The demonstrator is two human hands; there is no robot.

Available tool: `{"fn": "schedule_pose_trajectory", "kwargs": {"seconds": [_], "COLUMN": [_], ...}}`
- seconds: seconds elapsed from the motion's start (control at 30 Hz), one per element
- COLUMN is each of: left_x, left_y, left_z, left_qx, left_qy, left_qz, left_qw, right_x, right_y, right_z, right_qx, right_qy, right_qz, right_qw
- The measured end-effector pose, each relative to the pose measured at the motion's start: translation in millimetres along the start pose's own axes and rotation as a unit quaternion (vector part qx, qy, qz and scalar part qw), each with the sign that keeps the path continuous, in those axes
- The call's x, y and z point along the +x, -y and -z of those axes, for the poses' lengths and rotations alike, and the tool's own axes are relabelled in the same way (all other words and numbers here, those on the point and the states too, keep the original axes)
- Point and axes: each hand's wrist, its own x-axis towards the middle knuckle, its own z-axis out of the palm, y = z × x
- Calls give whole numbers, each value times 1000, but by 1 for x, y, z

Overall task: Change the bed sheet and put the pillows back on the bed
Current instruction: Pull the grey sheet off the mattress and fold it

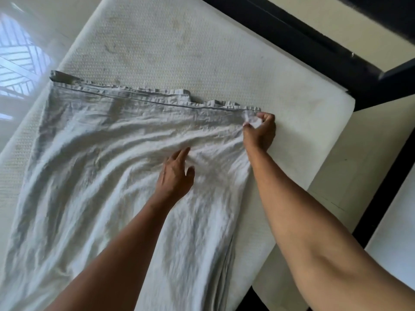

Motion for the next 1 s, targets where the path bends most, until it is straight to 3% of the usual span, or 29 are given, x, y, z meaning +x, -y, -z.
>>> {"fn": "schedule_pose_trajectory", "kwargs": {"seconds": [0.13,0.33,0.43,0.6,0.7,0.77,0.87,1.0], "left_x": [-24,-90,-135,-227,-278,-311,-347,-386], "left_y": [13,26,33,53,63,70,79,96], "left_z": [-7,-31,-45,-71,-88,-99,-115,-129], "left_qx": [30,63,68,71,79,82,75,72], "left_qy": [-5,41,68,127,166,191,223,235], "left_qz": [25,14,22,61,65,59,63,32], "left_qw": [999,997,995,987,981,976,970,969], "right_x": [-6,-86,-124,-181,-227,-264,-321,-374], "right_y": [-17,-58,-92,-133,-154,-175,-200,-226], "right_z": [17,44,59,97,115,126,135,144], "right_qx": [-85,-180,-98,-29,-76,-133,-233,-302], "right_qy": [-9,172,234,124,105,182,335,359], "right_qz": [26,-50,-119,-120,-60,-69,-105,-57], "right_qw": [996,967,960,984,990,972,907,881]}}
